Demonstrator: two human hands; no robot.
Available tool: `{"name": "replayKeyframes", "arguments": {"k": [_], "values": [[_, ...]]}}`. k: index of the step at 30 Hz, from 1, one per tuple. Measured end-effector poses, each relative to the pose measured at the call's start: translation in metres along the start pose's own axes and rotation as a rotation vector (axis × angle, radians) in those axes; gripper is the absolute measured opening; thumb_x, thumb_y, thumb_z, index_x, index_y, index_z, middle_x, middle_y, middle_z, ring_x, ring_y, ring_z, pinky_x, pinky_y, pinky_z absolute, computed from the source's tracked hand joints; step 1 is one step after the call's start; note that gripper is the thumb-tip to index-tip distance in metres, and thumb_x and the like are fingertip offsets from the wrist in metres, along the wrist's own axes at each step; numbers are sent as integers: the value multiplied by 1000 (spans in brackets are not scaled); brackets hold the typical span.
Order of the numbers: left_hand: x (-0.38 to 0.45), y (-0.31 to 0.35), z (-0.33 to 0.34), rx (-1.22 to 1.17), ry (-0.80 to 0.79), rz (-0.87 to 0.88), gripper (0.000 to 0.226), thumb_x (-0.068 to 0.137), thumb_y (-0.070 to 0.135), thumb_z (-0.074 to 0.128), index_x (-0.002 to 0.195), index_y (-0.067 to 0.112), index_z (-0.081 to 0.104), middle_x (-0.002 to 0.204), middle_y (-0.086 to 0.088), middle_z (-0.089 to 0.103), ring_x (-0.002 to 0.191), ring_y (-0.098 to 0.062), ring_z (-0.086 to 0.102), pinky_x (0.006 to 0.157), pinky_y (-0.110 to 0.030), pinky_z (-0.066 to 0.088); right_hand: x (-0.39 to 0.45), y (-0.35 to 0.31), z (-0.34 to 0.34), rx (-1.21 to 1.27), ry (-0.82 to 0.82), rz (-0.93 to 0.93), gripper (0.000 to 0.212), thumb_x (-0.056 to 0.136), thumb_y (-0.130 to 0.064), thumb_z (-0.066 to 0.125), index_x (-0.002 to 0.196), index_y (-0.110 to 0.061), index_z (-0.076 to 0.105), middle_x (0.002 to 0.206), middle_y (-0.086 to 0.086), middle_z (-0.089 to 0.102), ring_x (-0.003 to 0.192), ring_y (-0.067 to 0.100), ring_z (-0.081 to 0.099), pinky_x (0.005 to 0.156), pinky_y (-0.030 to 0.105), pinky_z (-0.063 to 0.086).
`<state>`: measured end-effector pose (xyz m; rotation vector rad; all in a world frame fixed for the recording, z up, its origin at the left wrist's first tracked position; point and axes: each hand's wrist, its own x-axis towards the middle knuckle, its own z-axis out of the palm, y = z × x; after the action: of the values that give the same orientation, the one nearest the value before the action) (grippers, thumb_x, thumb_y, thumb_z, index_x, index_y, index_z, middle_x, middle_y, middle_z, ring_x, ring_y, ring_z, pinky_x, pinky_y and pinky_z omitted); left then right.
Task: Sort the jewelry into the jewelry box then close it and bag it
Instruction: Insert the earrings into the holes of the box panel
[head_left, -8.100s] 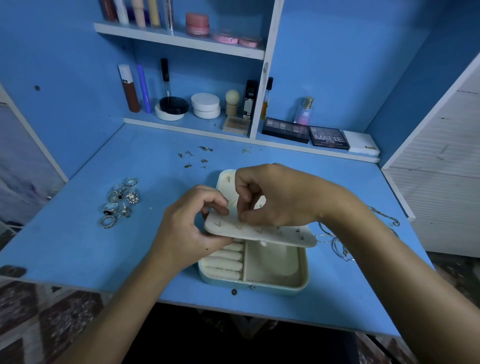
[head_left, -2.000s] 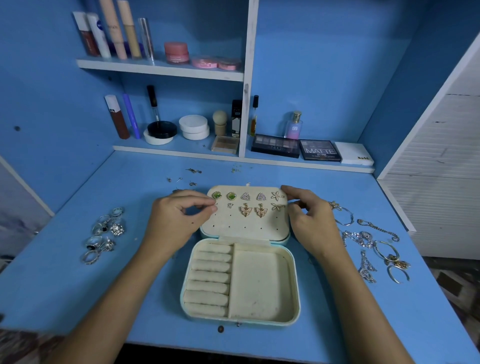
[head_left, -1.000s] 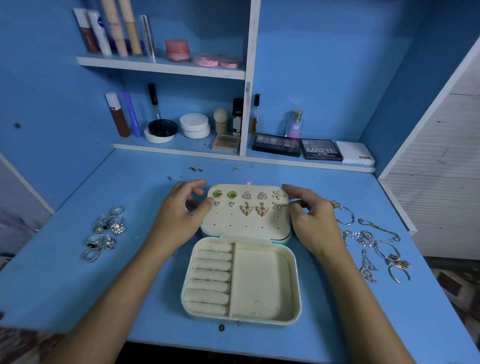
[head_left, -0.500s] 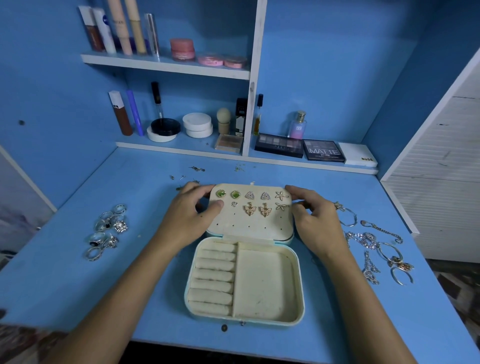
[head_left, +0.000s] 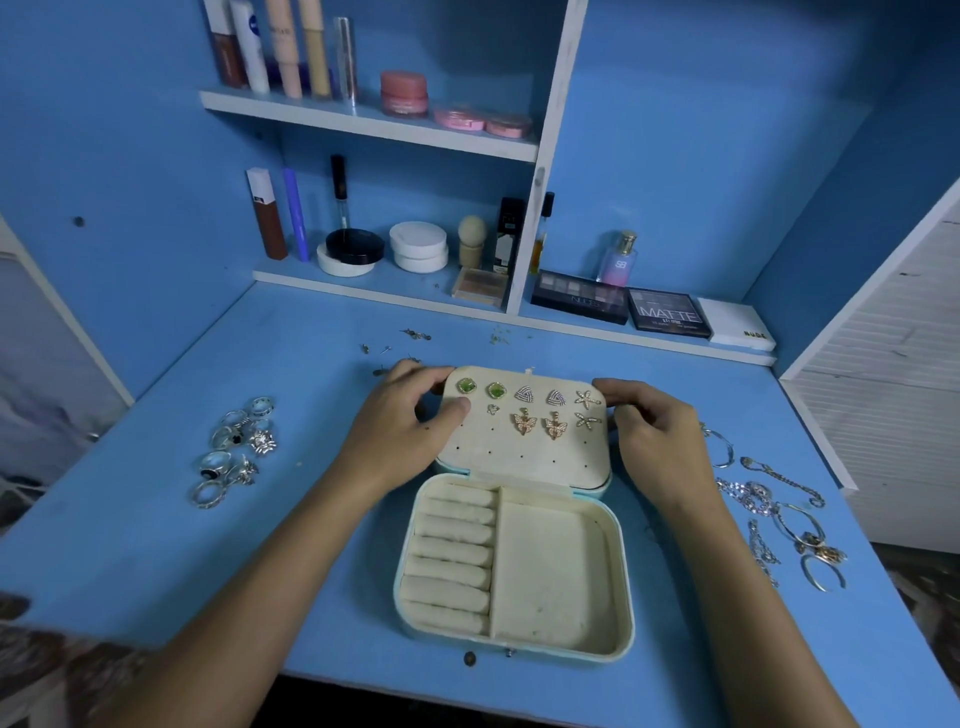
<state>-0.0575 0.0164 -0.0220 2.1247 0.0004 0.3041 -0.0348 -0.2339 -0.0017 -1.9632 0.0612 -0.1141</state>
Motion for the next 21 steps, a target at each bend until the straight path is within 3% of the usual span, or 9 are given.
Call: {"name": "replayKeyframes", "arguments": {"k": [4, 6, 8, 14, 17, 21], "values": [[0, -1, 0, 21, 4, -4, 24, 90, 31, 65, 114, 32, 67, 101, 18, 51, 91, 7, 51, 78, -22, 42, 11, -7, -1, -64, 28, -40, 35, 95, -8, 46, 97, -28, 74, 89, -7, 72, 72, 19, 62, 64, 28, 51], [1, -1, 0, 16, -2, -8, 27, 87, 39, 63, 113, 33, 67, 101, 19, 51, 90, 3, 53, 79, -25, 45, 20, -12, -1, -102, 48, -61, 29, 95, -12, 49, 98, -28, 74, 87, 1, 71, 54, 13, 51, 51, 23, 42], [1, -2, 0, 19, -3, -14, 34, 82, 44, 59, 113, 33, 68, 102, 19, 52, 89, 2, 53, 79, -26, 45, 31, -19, 0, -147, 60, -76, 24, 95, -17, 54, 97, -30, 74, 87, 0, 70, 46, 7, 45, 48, 21, 41], [2, -4, 1, 74, -8, -20, 25, 90, 38, 63, 115, 34, 66, 106, 18, 52, 89, 7, 51, 76, -23, 41, 62, -46, 16, -368, -61, -203, 15, 96, -24, 59, 92, -25, 74, 86, -19, 66, 65, -1, 58, 48, 6, 39], [2, -5, 2, 86, -5, -16, 31, 87, 43, 60, 117, 33, 66, 107, 18, 52, 89, 1, 51, 79, -26, 43, 79, -52, 35, -496, -154, -270, 18, 96, -24, 61, 90, -15, 75, 89, -8, 72, 73, 3, 62, 51, 0, 38], [1, -4, 1, 96, -12, -18, 38, 86, 47, 59, 120, 32, 64, 108, 19, 51, 92, -1, 50, 81, -26, 42, 100, -52, 56, -608, -252, -269, 19, 93, -21, 63, 91, -8, 77, 91, 4, 74, 81, 19, 65, 58, 13, 44]]}}
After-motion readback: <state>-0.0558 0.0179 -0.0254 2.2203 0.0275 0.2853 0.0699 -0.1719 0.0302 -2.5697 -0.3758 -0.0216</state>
